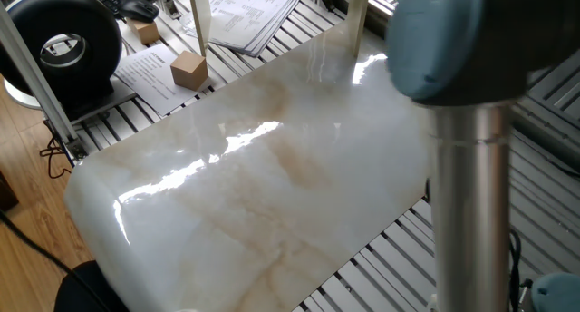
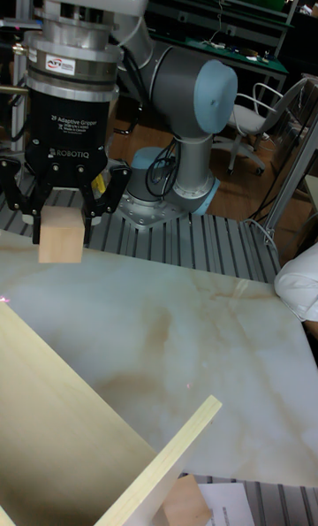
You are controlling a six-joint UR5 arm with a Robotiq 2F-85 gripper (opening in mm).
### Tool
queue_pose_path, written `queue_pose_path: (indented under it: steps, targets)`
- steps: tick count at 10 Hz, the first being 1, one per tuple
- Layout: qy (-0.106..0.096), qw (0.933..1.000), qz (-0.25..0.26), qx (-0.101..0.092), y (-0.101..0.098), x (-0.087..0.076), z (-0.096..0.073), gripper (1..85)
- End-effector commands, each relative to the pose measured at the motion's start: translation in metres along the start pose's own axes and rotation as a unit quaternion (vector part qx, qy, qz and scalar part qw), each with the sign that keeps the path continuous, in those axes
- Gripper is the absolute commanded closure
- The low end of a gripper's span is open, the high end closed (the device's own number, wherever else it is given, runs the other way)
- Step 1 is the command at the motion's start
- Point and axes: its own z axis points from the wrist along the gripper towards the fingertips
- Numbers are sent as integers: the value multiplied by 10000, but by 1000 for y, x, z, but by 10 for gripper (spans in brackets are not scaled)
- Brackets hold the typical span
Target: Put the object on the shelf
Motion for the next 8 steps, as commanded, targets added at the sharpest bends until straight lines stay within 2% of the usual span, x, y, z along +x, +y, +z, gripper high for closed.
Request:
queue_pose_path:
  steps: [1,4,6,8]
  targets:
    - [-39,9999,57,-85,6,-7,2,843]
    - [20,10000,6,-46,4,-4,2,843]
    - [78,9999,-37,-94,6,-1,2,843]
    - [124,9999,-93,12,1,1,2,843]
